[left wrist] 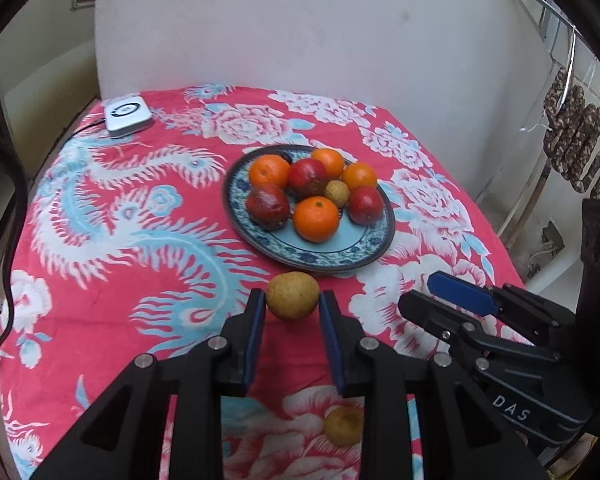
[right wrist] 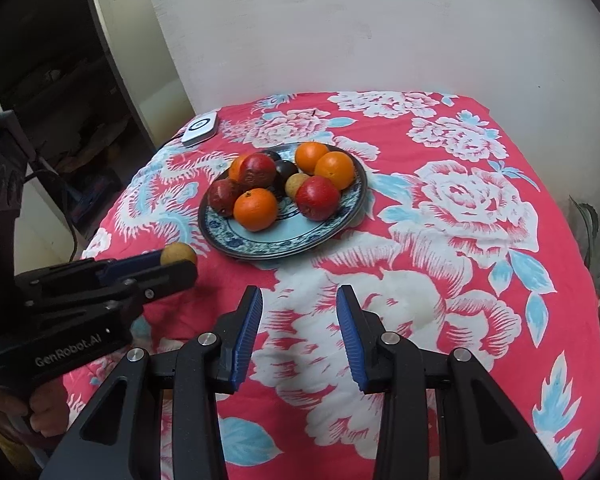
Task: Organize fruits
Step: 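Lower the left gripper around a yellow fruit on the cloth and grasp it, then grasp a small yellow fruit with the right gripper while the left holds its yellow fruit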
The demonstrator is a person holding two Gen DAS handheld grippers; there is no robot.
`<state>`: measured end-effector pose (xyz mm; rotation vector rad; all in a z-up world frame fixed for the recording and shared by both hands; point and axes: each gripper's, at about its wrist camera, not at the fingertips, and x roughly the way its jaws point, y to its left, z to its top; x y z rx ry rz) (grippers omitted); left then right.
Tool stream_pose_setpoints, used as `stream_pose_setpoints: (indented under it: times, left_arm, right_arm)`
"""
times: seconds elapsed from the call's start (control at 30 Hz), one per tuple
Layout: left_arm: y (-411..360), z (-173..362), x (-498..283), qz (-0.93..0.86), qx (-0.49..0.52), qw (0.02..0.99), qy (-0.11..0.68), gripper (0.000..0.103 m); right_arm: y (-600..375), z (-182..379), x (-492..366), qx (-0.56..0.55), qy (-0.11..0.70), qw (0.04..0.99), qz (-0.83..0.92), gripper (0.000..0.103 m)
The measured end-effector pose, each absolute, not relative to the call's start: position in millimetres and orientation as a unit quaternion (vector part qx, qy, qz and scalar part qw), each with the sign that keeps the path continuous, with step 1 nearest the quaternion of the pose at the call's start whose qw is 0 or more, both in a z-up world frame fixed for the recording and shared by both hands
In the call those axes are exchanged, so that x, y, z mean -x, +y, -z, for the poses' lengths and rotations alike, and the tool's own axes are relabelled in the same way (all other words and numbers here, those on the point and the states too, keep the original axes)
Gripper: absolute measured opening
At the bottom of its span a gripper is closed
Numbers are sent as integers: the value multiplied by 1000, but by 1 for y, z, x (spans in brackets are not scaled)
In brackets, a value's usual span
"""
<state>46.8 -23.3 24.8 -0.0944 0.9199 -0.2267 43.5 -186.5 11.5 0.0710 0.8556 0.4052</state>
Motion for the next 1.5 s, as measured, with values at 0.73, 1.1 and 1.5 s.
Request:
stream_pose_setpoints:
  times: [0.73,1.1,1.5]
  left_arm:
    - [18,-25,-10,53,57,891,447,29]
    - [28,-27,4,46,65,892,446,29]
    - [38,-28,13,43,77,892,443,29]
  right_arm:
    - [-156,-16,-6,-7,409,882,-233,40]
    - [-146,-19,9,3,408,877,-252,40]
    - [-126,-11,18,39,423,864,-269,40]
